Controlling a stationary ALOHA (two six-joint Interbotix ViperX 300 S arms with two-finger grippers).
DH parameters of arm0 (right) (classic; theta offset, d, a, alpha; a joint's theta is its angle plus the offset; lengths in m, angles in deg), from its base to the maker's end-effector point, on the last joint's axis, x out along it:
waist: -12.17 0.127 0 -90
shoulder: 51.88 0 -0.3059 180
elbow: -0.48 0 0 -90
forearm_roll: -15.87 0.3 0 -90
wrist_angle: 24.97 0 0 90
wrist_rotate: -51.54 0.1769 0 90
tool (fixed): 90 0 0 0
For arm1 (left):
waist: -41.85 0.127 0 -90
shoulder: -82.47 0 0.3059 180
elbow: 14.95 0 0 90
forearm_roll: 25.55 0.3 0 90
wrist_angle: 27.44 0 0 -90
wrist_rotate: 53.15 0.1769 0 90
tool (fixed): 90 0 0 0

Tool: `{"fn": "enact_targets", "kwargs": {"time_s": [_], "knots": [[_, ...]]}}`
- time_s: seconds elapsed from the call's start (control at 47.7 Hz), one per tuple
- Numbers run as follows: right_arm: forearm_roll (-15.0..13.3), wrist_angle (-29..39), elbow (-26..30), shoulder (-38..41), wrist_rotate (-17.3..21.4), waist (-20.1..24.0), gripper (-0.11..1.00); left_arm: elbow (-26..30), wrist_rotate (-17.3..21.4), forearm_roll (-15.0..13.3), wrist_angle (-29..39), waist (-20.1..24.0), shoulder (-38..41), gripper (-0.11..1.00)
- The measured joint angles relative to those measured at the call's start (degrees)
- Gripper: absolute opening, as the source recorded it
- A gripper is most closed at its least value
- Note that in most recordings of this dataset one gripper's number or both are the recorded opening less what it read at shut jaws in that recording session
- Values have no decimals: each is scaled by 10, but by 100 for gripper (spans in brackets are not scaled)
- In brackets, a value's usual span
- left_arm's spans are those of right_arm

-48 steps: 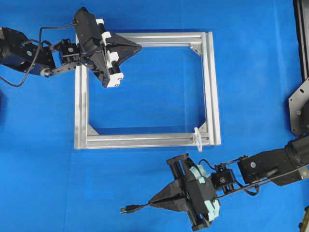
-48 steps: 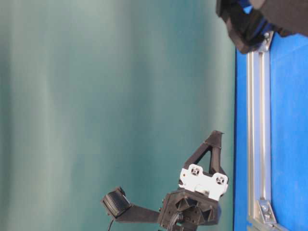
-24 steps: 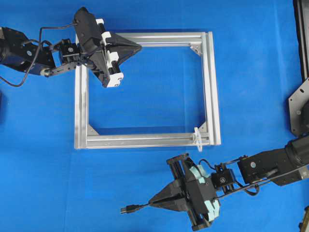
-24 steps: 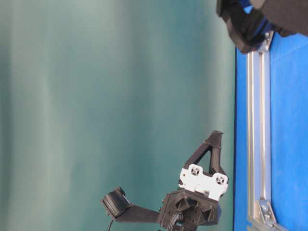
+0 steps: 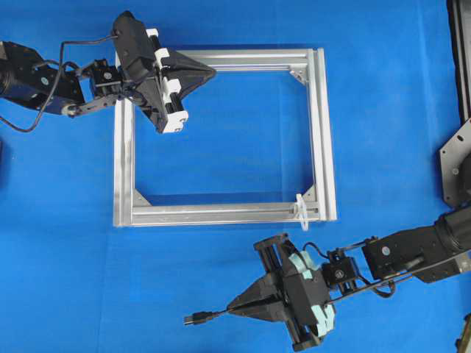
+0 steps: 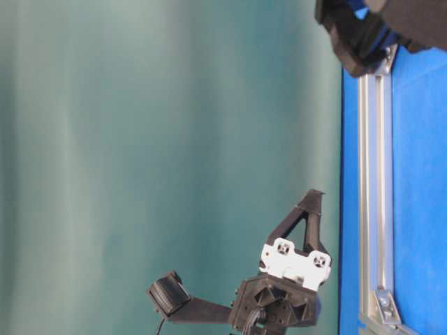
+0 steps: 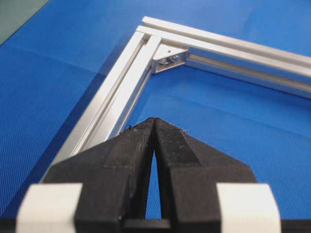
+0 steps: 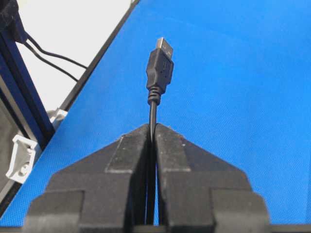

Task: Insert the wire through the string loop located on the right side.
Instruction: 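Lift the cable and swing the right gripper rightward toward the frame corner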

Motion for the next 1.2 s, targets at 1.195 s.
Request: {"fn": "enact_targets", "kwargs": {"time_s": [1.195], "knots": [[69, -5, -215, -136, 4, 36, -3, 1, -4, 0, 1, 0, 0, 0]]}}
